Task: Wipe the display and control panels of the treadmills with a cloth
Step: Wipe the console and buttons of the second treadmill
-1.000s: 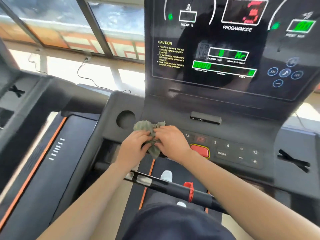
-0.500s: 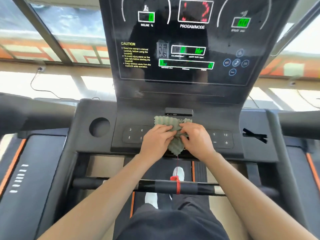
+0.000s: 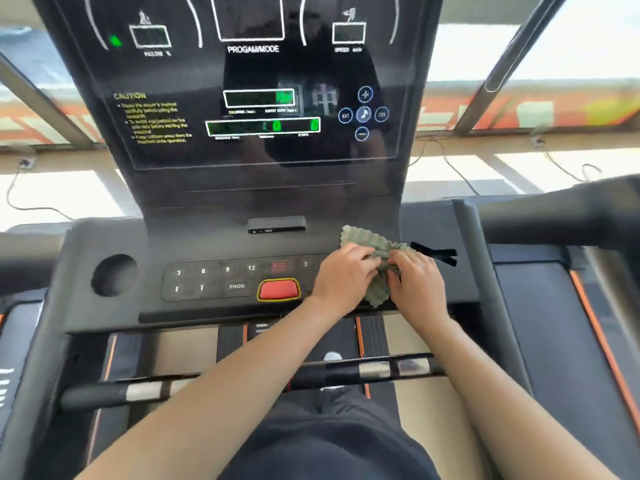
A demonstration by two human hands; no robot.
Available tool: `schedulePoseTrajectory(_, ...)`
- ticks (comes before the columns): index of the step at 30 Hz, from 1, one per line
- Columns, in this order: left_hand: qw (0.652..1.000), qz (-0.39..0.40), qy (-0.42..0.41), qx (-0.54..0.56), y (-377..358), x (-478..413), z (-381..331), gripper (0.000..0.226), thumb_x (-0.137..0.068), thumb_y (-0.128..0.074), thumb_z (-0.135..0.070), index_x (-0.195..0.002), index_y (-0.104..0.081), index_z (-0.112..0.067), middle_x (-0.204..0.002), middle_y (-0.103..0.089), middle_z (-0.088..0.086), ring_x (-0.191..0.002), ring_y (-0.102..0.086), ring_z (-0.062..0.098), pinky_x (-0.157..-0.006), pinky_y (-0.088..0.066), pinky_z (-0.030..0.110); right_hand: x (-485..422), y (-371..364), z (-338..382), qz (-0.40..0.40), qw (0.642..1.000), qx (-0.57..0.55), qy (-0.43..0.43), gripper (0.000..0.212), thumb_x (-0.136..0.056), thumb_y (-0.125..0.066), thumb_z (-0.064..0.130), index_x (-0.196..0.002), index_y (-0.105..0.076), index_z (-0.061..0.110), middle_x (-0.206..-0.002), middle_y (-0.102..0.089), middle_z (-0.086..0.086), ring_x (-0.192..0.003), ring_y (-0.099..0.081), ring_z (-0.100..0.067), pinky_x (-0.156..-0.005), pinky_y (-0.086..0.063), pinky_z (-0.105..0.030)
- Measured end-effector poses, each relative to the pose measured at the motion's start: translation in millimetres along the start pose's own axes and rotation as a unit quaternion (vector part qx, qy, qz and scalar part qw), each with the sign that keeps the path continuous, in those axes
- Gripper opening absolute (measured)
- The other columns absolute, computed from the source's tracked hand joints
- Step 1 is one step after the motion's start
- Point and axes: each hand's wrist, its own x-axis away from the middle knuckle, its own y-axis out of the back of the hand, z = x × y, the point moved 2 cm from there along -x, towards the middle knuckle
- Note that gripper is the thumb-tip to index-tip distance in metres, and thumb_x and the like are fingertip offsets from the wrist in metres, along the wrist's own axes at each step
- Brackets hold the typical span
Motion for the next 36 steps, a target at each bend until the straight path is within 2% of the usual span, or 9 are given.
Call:
schedulePoseTrajectory(5, 0.999, -0.031, -0.02, 0.012, -14.2, 28.2, -26.3, 0.022, -0.093, -0.059, -0.019, -0.101, -0.078, -0.012, -0.108, -0.075, 0.005, -0.098, -0.067, 0.026, -0.075, -0.059, 0.039, 41.3, 5.8, -9.2, -0.044, 0.999, 0.006, 0.021, 0.017, -0.084, -0.059, 0.003, -0.097, -0.067, 0.011, -0.091, -0.068, -0.001, -0.09, -0.062, -0.026, -0.086, -0.042, -0.036)
schedulePoseTrajectory(9, 0.997, -0.069, -0.022, -0.019, -3.1, 67.4, -19.0, 0.013, -0.091, -0.069, -0.012, -0.102, -0.077, -0.013, -0.105, -0.073, 0.0, -0.091, -0.066, 0.024, -0.072, -0.056, 0.038, 65.4, -6.1, 10.7, -0.06, 0.996, 0.004, 0.07, 0.027, -0.085, -0.064, 0.003, -0.109, -0.072, 0.013, -0.094, -0.063, -0.004, -0.09, -0.055, -0.029, -0.079, -0.045, -0.039)
schedulePoseTrajectory(15, 0.99, -0.115, 0.017, -0.074, 29.4, 120.7, 17.1, 0.012, -0.088, -0.072, -0.006, -0.096, -0.077, -0.014, -0.102, -0.073, 0.001, -0.092, -0.066, 0.023, -0.074, -0.056, 0.036, 69.3, -30.6, 72.1, -0.012, 0.991, -0.023, 0.134, 0.022, -0.083, -0.064, 0.006, -0.103, -0.071, 0.011, -0.096, -0.061, -0.005, -0.086, -0.052, -0.027, -0.075, -0.047, -0.041)
schedulePoseTrajectory(19, 0.985, -0.139, 0.045, -0.092, 56.7, 147.3, 54.6, 0.018, -0.088, -0.072, -0.004, -0.103, -0.078, -0.013, -0.109, -0.074, 0.004, -0.097, -0.067, 0.023, -0.08, -0.058, 0.035, 56.6, -49.6, 119.9, -0.001, 0.988, -0.041, 0.151, 0.033, -0.084, -0.061, 0.004, -0.116, -0.068, 0.009, -0.11, -0.064, -0.007, -0.097, -0.057, -0.03, -0.087, -0.05, -0.041)
schedulePoseTrajectory(21, 0.985, -0.14, 0.043, -0.094, 67.9, 154.7, 73.3, 0.023, -0.087, -0.074, -0.002, -0.108, -0.077, -0.01, -0.113, -0.074, 0.006, -0.1, -0.067, 0.023, -0.085, -0.058, 0.035, 50.0, -59.4, 141.2, -0.002, 0.985, -0.029, 0.172, 0.035, -0.08, -0.065, 0.001, -0.114, -0.069, 0.007, -0.111, -0.066, -0.007, -0.1, -0.058, -0.029, -0.088, -0.049, -0.039)
schedulePoseTrajectory(24, 0.988, -0.123, 0.026, -0.09, 75.4, 152.4, 90.8, 0.025, -0.081, -0.079, -0.002, -0.105, -0.076, -0.008, -0.109, -0.075, 0.006, -0.096, -0.067, 0.023, -0.081, -0.058, 0.037, 40.4, -67.4, 159.6, 0.023, 0.982, 0.016, 0.189, 0.033, -0.076, -0.068, 0.002, -0.108, -0.069, 0.008, -0.103, -0.064, -0.004, -0.097, -0.05, -0.024, -0.084, -0.046, -0.037)
schedulePoseTrajectory(28, 0.99, -0.118, 0.036, -0.069, 80.0, 155.4, 106.3, 0.013, -0.086, -0.073, -0.004, -0.098, -0.076, -0.007, -0.102, -0.075, 0.006, -0.091, -0.066, 0.025, -0.077, -0.058, 0.04, 28.3, -67.7, 178.8, 0.048, 0.977, 0.02, 0.205, 0.028, -0.082, -0.052, 0.007, -0.104, -0.069, 0.011, -0.105, -0.063, -0.003, -0.092, -0.05, -0.025, -0.08, -0.045, -0.037)
schedulePoseTrajectory(31, 0.985, -0.144, 0.063, -0.065, 91.6, 170.5, 121.2, 0.011, -0.095, -0.066, -0.008, -0.1, -0.075, -0.006, -0.101, -0.073, 0.007, -0.09, -0.066, 0.026, -0.081, -0.057, 0.039, 19.7, -75.3, 204.0, 0.06, 0.968, -0.014, 0.242, 0.03, -0.081, -0.06, 0.001, -0.108, -0.07, 0.009, -0.111, -0.063, -0.005, -0.095, -0.054, -0.028, -0.081, -0.046, -0.038)
schedulePoseTrajectory(36, 0.973, -0.179, 0.114, -0.095, 120.7, 191.0, 148.6, 0.009, -0.095, -0.068, -0.011, -0.099, -0.075, -0.006, -0.101, -0.073, 0.007, -0.089, -0.065, 0.027, -0.084, -0.055, 0.037, -0.6, -96.2, 235.7, 0.075, 0.947, -0.061, 0.308, 0.033, -0.079, -0.068, -0.002, -0.111, -0.071, 0.007, -0.109, -0.065, -0.008, -0.093, -0.057, -0.03, -0.078, -0.049, -0.04)
